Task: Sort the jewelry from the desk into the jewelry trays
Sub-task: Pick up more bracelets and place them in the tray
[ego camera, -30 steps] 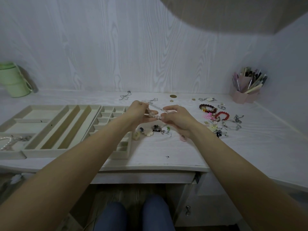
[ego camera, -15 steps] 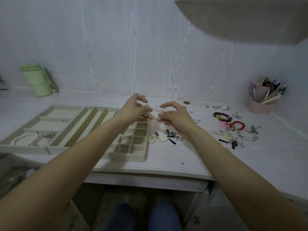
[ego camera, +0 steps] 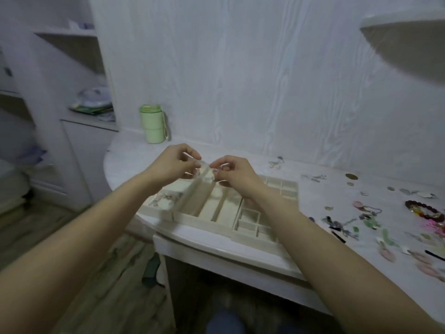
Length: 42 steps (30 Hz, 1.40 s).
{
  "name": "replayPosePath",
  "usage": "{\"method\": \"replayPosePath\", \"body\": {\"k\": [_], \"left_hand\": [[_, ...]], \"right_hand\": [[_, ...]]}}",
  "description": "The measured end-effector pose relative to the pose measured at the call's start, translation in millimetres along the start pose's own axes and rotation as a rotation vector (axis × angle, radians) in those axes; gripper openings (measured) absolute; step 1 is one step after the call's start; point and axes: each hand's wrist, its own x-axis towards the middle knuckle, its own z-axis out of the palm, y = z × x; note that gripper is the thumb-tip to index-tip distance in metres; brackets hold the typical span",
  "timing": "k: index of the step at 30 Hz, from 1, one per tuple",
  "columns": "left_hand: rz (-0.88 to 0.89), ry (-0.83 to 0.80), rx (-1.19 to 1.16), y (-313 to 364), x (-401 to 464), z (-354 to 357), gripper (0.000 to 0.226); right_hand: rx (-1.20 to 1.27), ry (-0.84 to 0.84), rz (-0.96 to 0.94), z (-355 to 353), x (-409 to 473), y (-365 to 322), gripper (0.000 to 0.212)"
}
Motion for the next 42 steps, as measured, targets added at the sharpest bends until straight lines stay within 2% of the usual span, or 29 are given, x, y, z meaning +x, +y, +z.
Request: {"method": "replayPosePath", "body": {"k": [3,9,12,14,18,22,24,28,34,37,42], "left_hand": [[-0.036,0.040,0.059,-20.4,6.9,-31.7,0.011],[-0.115,0.102,0.232,-61.6,31.9,-65.4,0.012],[-0.129,0.125,0.337,-75.9,47.7,-72.0,0.020],[-0.141,0.068,0.451,-83.1,55.6,-74.6,0.026],[-0.138,-0.168,0.852,-92.5,61.9,-78.1,0.030],[-0.051,-0.124,1.075,-92.9,56.1,-83.6,0.032],[0.023,-0.133,1.104,-95.0,53.5,-86.3,0.029],[0.084,-0.241,1.113,-99.2,48.9,-88.7,0.024],[0.021,-0.293,1.036,-98.1,49.3,-90.2,0.021],[-0.001,-0.273,0.966,-93.7,46.4,-90.4,0.028],[-0.013,-0.247,1.063,-95.4,44.4,-91.0,0.037]], "right_hand": [[-0.032,-0.022,0.005,35.0,24.6,-3.0,0.019],[-0.168,-0.070,0.042,83.5,71.5,5.3,0.022],[-0.269,-0.073,0.063,98.5,92.9,16.4,0.024],[-0.381,-0.107,0.079,104.7,102.5,23.3,0.025],[-0.635,-0.182,0.034,109.5,110.6,32.1,0.022],[-0.865,-0.149,-0.053,103.9,118.0,34.5,0.030],[-0.909,-0.155,-0.061,101.1,121.8,34.9,0.032],[-0.934,-0.272,-0.044,102.0,121.0,32.8,0.034],[-0.923,-0.295,-0.026,112.0,119.0,30.6,0.031],[-0.925,-0.300,-0.024,112.9,117.4,29.1,0.033],[-0.923,-0.309,-0.019,109.3,114.8,28.1,0.032]]}}
